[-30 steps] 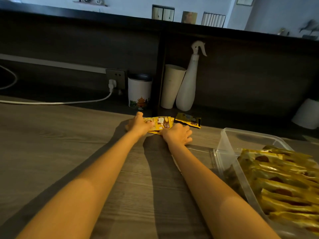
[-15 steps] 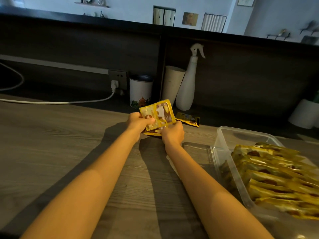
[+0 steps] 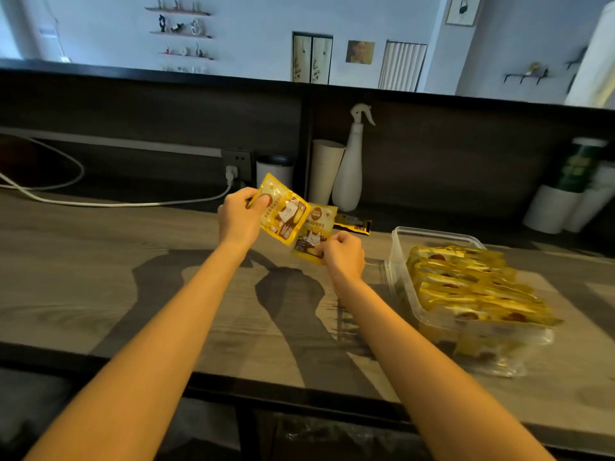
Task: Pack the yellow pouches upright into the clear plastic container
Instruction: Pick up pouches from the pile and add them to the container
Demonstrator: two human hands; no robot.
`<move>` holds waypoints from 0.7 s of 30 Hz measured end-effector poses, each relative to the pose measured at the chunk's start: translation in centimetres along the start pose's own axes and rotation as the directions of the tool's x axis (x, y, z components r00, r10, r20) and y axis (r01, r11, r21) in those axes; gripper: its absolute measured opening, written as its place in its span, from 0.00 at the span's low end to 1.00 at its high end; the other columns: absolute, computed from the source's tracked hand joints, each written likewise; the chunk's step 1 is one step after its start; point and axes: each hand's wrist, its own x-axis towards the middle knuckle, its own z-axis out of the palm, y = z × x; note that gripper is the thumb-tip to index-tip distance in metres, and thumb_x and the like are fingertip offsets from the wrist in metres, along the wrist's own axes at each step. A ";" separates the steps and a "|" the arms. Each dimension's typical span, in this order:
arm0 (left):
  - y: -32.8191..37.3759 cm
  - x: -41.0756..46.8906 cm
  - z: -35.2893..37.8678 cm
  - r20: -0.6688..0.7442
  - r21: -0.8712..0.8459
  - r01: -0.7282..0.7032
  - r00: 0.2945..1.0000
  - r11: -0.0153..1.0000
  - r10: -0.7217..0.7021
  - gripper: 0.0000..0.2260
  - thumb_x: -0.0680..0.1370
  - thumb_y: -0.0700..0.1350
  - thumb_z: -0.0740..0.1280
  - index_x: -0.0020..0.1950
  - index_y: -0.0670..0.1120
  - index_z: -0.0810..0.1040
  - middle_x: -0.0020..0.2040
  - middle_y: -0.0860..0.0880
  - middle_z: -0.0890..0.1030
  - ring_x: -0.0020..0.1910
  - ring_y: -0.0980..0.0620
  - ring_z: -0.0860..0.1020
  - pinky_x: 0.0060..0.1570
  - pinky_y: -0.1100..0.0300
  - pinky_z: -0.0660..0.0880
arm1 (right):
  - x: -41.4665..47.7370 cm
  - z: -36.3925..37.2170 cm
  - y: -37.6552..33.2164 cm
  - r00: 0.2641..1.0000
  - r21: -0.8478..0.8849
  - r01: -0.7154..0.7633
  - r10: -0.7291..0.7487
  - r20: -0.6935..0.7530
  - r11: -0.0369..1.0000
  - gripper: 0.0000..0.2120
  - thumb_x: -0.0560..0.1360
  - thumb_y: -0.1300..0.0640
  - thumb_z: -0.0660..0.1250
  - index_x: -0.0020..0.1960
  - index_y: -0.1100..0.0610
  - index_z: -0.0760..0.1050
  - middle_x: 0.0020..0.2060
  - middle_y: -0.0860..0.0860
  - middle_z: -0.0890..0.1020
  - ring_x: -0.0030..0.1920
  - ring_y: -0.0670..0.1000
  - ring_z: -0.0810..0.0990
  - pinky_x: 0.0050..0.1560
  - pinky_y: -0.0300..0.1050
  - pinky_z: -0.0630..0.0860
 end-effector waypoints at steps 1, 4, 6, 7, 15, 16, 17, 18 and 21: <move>0.5 -0.5 -0.3 -0.011 0.053 -0.026 1.000 0.998 0.027 0.09 0.76 0.44 0.65 0.50 0.42 0.81 0.48 0.39 0.83 0.51 0.41 0.80 0.50 0.51 0.76 | -0.5 -0.3 0.1 1.000 -0.012 0.020 -0.020 0.006 1.000 0.08 0.70 0.63 0.67 0.34 0.56 0.71 0.43 0.57 0.83 0.47 0.58 0.80 0.53 0.57 0.77; 1.9 -2.1 -1.0 0.015 0.151 -0.063 0.998 0.986 0.061 0.10 0.76 0.43 0.65 0.54 0.41 0.82 0.50 0.41 0.83 0.52 0.43 0.79 0.47 0.56 0.72 | -1.9 -1.5 0.2 0.998 -0.058 0.062 -0.061 0.012 0.996 0.12 0.70 0.64 0.67 0.32 0.55 0.67 0.41 0.57 0.82 0.44 0.59 0.82 0.45 0.55 0.80; 2.4 -3.1 -1.3 0.084 0.213 -0.082 0.994 0.974 0.066 0.10 0.75 0.43 0.66 0.54 0.42 0.82 0.51 0.41 0.83 0.53 0.43 0.79 0.49 0.53 0.74 | -2.9 -2.4 0.4 0.996 -0.086 0.089 -0.087 0.024 0.992 0.12 0.72 0.66 0.64 0.33 0.56 0.68 0.41 0.56 0.81 0.43 0.57 0.83 0.33 0.43 0.78; 2.6 -3.6 -1.5 0.122 0.248 -0.094 0.990 0.964 0.065 0.11 0.75 0.43 0.66 0.55 0.42 0.82 0.51 0.41 0.83 0.53 0.43 0.79 0.51 0.52 0.75 | -3.3 -2.9 0.5 0.994 -0.105 0.107 -0.105 0.027 0.989 0.10 0.72 0.67 0.63 0.34 0.56 0.69 0.41 0.56 0.80 0.43 0.57 0.83 0.30 0.41 0.77; 2.3 -6.9 -1.5 0.451 0.456 -0.172 0.890 0.873 -0.061 0.11 0.77 0.43 0.65 0.57 0.44 0.80 0.55 0.42 0.81 0.55 0.46 0.77 0.48 0.56 0.71 | -5.8 -4.4 2.1 0.980 -0.302 0.155 -0.108 0.166 0.941 0.14 0.70 0.53 0.66 0.54 0.59 0.79 0.49 0.59 0.82 0.50 0.60 0.81 0.52 0.58 0.79; 2.1 -7.1 -1.4 0.446 0.456 -0.162 0.893 0.875 -0.067 0.11 0.77 0.44 0.64 0.58 0.44 0.80 0.56 0.42 0.80 0.57 0.46 0.76 0.49 0.56 0.70 | -5.7 -4.5 2.1 0.978 -0.315 0.163 -0.111 0.178 0.935 0.13 0.71 0.54 0.66 0.52 0.58 0.79 0.49 0.59 0.82 0.51 0.60 0.81 0.53 0.57 0.79; 1.9 -7.2 -1.3 0.437 0.452 -0.158 0.897 0.878 -0.063 0.12 0.78 0.45 0.63 0.59 0.44 0.79 0.57 0.42 0.80 0.59 0.45 0.75 0.50 0.55 0.70 | -5.7 -4.6 2.0 0.975 -0.326 0.177 -0.121 0.187 0.929 0.11 0.71 0.56 0.66 0.51 0.58 0.79 0.48 0.59 0.82 0.50 0.59 0.81 0.52 0.56 0.79; 1.9 -7.3 -1.2 0.427 0.450 -0.154 0.902 0.880 -0.061 0.13 0.78 0.46 0.62 0.60 0.44 0.78 0.59 0.43 0.79 0.60 0.45 0.74 0.52 0.55 0.70 | -5.7 -4.7 1.9 0.972 -0.334 0.195 -0.136 0.191 0.922 0.09 0.71 0.58 0.66 0.49 0.58 0.79 0.47 0.58 0.83 0.50 0.59 0.80 0.51 0.54 0.79; 1.7 -7.6 -0.8 0.392 0.425 -0.151 0.919 0.892 -0.031 0.17 0.78 0.48 0.62 0.67 0.46 0.73 0.65 0.44 0.76 0.66 0.45 0.71 0.62 0.52 0.69 | -5.4 -4.6 1.6 0.968 -0.360 0.224 -0.163 0.191 0.906 0.07 0.70 0.62 0.64 0.45 0.60 0.80 0.44 0.60 0.83 0.49 0.60 0.80 0.46 0.51 0.78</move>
